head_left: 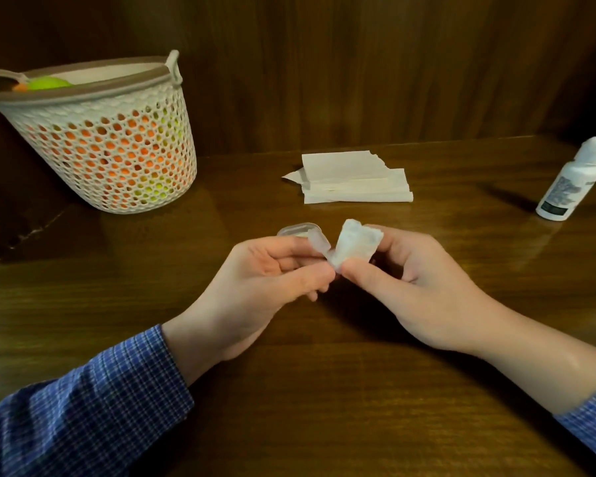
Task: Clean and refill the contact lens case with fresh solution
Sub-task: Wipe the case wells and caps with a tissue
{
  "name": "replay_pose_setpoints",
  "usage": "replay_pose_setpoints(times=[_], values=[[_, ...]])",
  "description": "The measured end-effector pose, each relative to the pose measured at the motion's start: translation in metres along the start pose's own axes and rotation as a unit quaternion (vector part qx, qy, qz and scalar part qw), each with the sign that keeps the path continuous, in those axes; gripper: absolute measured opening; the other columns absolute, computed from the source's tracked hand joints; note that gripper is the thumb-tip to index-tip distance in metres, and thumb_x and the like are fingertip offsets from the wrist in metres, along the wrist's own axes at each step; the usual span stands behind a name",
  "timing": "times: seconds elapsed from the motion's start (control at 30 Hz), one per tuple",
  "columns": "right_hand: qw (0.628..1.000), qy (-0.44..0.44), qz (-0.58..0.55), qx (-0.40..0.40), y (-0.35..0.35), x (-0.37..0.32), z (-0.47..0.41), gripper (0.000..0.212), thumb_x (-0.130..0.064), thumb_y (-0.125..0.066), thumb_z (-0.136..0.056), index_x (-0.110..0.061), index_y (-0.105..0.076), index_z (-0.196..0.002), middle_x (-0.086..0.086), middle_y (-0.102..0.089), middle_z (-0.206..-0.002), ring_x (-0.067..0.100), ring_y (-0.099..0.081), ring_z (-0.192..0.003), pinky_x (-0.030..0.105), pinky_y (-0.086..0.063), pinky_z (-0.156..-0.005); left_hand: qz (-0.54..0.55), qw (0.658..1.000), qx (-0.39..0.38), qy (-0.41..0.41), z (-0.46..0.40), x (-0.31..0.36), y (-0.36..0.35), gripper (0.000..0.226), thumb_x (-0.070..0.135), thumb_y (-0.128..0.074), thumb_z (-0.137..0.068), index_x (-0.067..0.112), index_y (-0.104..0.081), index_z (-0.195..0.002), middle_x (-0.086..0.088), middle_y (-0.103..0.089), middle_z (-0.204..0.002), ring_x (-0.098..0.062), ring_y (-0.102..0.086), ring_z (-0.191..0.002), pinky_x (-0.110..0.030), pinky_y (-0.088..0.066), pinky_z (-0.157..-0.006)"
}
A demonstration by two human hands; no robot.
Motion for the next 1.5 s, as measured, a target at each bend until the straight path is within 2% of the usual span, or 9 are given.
replay_pose_setpoints(times=[0.27,0.4,0.53,0.8,1.1,1.3,1.4,1.47,1.5], values=[[0.999,0.044,-0.023,0.022,0.003,-0.001,0.002,0.019,-0.029,-0.062,-0.099,-0.017,-0.076,-0.104,0.007,-0.072,-0.095,0.025,-0.066,-0.092,0.053,-0.053,-0.085,0.050,0.997,-0.032,0.044,-0.002,-0.003,-0.003,0.031,0.025,-0.070,-0.088,0.002,-0.078,-0.107,-0.009,-0.076,-0.093,-0.013,-0.069,-0.082,-0.028,-0.057,-0.077],[0.993,0.088,-0.017,0.072,0.008,0.003,0.002,0.010,-0.020,-0.068,-0.095,-0.017,-0.075,-0.103,0.005,-0.070,-0.088,0.024,-0.063,-0.084,0.048,-0.053,-0.078,0.141,0.982,-0.100,0.082,-0.004,-0.001,-0.002,0.020,0.024,-0.063,-0.091,0.013,-0.081,-0.090,-0.003,-0.071,-0.086,-0.009,-0.063,-0.075,-0.024,-0.055,-0.070],[0.976,0.195,0.046,0.080,0.007,-0.002,0.003,0.016,-0.008,-0.071,-0.092,-0.014,-0.078,-0.104,0.001,-0.071,-0.093,0.021,-0.066,-0.087,0.035,-0.055,-0.074,0.183,0.960,-0.173,0.126,-0.002,0.001,-0.003,0.023,0.028,-0.060,-0.096,0.015,-0.080,-0.098,0.000,-0.069,-0.088,-0.007,-0.062,-0.077,-0.023,-0.054,-0.072],[0.931,0.299,0.205,0.030,0.014,-0.005,0.003,0.015,-0.012,-0.078,-0.090,-0.013,-0.082,-0.104,0.004,-0.067,-0.092,0.020,-0.062,-0.086,0.036,-0.050,-0.068,0.151,0.939,-0.236,0.199,0.000,0.002,0.000,0.027,0.031,-0.060,-0.098,0.010,-0.076,-0.096,-0.006,-0.067,-0.090,-0.008,-0.063,-0.074,-0.021,-0.053,-0.069],[0.938,0.261,0.207,-0.100,0.003,-0.003,0.009,0.012,-0.015,-0.073,-0.094,-0.019,-0.081,-0.102,-0.006,-0.057,-0.092,0.015,-0.054,-0.088,0.049,-0.056,-0.080,0.077,0.932,-0.250,0.250,0.004,0.004,0.001,0.024,0.023,-0.054,-0.103,0.003,-0.066,-0.098,-0.008,-0.069,-0.086,-0.008,-0.060,-0.067,-0.018,-0.051,-0.060],[0.960,0.170,0.188,-0.118,-0.003,-0.001,0.009,0.017,-0.007,-0.073,-0.094,-0.022,-0.081,-0.099,-0.007,-0.055,-0.089,0.015,-0.056,-0.087,0.052,-0.055,-0.087,0.010,0.963,-0.173,0.206,0.006,0.002,0.000,0.027,0.024,-0.063,-0.094,0.000,-0.075,-0.099,-0.015,-0.073,-0.090,-0.013,-0.068,-0.071,-0.019,-0.056,-0.061],[0.983,0.076,0.123,-0.112,-0.002,0.000,0.010,0.019,-0.015,-0.072,-0.095,-0.032,-0.080,-0.099,-0.014,-0.064,-0.095,0.004,-0.062,-0.100,0.027,-0.052,-0.094,-0.026,0.980,-0.124,0.155,0.008,0.000,-0.003,0.027,0.023,-0.063,-0.093,-0.001,-0.076,-0.097,-0.014,-0.076,-0.088,-0.016,-0.072,-0.072,-0.021,-0.058,-0.063],[0.990,0.008,0.098,-0.103,-0.002,0.000,0.012,0.019,-0.023,-0.070,-0.096,-0.039,-0.079,-0.099,-0.029,-0.068,-0.110,-0.021,-0.048,-0.121,0.000,-0.032,-0.101,-0.045,0.987,-0.103,0.118,0.009,-0.002,-0.004,0.028,0.022,-0.062,-0.095,-0.001,-0.077,-0.094,-0.013,-0.077,-0.086,-0.017,-0.073,-0.071,-0.022,-0.059,-0.063],[0.991,-0.016,0.088,-0.099,-0.002,-0.001,0.012,0.018,-0.025,-0.069,-0.096,-0.040,-0.079,-0.099,-0.032,-0.068,-0.113,-0.026,-0.044,-0.123,-0.004,-0.027,-0.101,-0.047,0.989,-0.095,0.103,0.010,-0.001,-0.005,0.029,0.024,-0.062,-0.093,-0.001,-0.077,-0.093,-0.013,-0.077,-0.085,-0.017,-0.072,-0.070,-0.023,-0.059,-0.063]])
Point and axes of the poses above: each hand's wrist, its own z-axis away from the middle knuckle, its own y-axis out of the back of the hand, x = y × z, the point moved 2 cm from there along -z, towards the middle knuckle
